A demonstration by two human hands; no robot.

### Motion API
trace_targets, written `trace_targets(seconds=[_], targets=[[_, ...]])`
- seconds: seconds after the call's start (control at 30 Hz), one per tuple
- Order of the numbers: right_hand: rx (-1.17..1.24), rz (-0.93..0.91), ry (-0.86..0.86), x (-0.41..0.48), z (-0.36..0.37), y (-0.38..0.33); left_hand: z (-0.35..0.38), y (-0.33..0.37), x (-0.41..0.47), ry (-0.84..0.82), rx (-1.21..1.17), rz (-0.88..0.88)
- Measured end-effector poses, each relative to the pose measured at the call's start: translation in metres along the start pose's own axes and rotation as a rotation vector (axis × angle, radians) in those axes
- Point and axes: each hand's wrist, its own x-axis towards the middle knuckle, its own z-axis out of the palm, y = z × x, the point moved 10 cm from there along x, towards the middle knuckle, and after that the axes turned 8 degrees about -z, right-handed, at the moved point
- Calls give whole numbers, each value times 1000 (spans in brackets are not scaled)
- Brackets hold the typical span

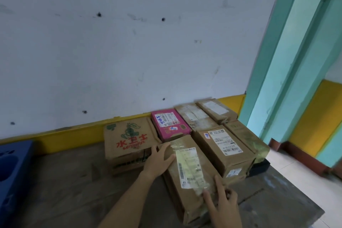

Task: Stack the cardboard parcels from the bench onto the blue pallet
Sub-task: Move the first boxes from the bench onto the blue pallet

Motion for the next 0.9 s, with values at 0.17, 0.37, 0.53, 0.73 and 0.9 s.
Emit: trace_targets(seconds=[0.17,0.37,0.53,0.73,0.9], targets=[[13,-111,29,-38,-21,-17,-34,-1,-55,100,-12,-7],[65,-358,-211,-92,-26,-45,-92,-21,-148,245,19,-94],[144,-479,-175,-158,-23,-90,-149,-73,-240,372,-4,-203],[234,-619,-331,-230,17,-151,-221,-145,-336,485,11,-352],[246,-632,-410,-281,54,-195,-271,-192,-379,512,39,-434]])
